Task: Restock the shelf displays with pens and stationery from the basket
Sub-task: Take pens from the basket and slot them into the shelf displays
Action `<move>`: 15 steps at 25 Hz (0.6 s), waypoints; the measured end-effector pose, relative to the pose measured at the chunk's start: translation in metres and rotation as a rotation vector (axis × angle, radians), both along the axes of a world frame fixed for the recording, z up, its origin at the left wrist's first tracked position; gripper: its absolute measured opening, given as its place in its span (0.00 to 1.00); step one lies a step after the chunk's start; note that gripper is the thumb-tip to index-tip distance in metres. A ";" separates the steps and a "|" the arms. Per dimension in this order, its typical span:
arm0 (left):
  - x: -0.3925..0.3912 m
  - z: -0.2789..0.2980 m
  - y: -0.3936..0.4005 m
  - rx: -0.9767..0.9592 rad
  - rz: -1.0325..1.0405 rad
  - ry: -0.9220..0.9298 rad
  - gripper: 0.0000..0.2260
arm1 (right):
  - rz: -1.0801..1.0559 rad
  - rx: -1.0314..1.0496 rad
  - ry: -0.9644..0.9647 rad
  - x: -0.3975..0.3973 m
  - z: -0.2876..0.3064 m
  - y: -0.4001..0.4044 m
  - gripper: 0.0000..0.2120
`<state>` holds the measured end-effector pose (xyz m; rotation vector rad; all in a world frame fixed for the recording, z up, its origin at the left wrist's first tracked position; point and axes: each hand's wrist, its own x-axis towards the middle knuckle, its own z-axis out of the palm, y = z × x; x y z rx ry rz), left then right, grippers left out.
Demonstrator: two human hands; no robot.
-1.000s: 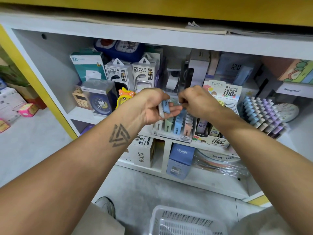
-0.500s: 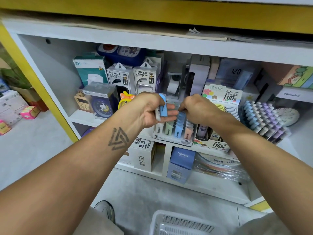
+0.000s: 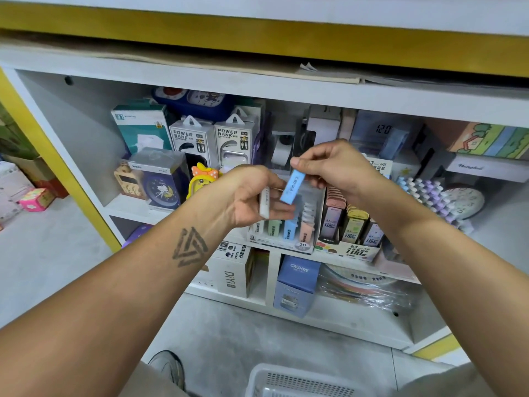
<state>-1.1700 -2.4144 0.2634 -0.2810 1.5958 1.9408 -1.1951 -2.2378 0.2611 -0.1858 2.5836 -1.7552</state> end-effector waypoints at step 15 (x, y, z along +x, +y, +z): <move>-0.002 -0.001 -0.002 -0.042 0.218 0.038 0.09 | -0.024 0.994 0.372 -0.013 -0.032 -0.001 0.08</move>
